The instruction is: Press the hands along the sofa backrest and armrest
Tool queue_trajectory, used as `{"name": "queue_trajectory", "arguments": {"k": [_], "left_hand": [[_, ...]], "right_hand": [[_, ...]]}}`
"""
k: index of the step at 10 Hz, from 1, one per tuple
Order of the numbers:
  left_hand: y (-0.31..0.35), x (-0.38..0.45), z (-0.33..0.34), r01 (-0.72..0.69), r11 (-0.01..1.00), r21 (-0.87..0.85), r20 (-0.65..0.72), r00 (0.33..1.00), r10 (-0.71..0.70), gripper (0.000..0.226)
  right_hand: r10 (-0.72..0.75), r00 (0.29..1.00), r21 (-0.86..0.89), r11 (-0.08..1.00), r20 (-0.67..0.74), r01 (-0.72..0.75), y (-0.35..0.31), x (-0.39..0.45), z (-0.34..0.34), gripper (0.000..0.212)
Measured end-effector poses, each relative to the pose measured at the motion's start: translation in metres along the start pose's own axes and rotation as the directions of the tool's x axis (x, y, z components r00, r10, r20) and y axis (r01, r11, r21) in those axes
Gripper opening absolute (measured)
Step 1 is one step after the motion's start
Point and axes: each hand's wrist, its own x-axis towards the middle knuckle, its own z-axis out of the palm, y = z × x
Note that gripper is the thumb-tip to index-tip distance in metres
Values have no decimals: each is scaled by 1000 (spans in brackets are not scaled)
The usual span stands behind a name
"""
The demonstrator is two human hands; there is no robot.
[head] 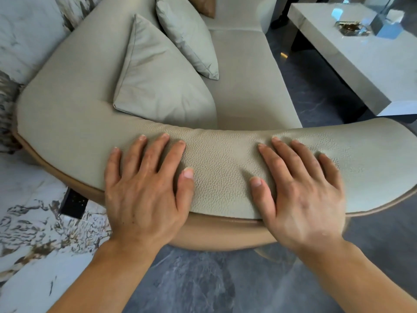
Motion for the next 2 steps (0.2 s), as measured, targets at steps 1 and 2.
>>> {"name": "queue_trajectory", "arguments": {"k": [1, 2], "left_hand": [[1, 1, -13, 2, 1000, -17, 166, 986, 0, 63], [-1, -5, -31, 40, 999, -36, 144, 989, -34, 68]], "right_hand": [[26, 971, -16, 1000, 239, -23, -3, 2, -15, 74], [42, 965, -41, 999, 257, -33, -5, -4, -29, 80]]}}
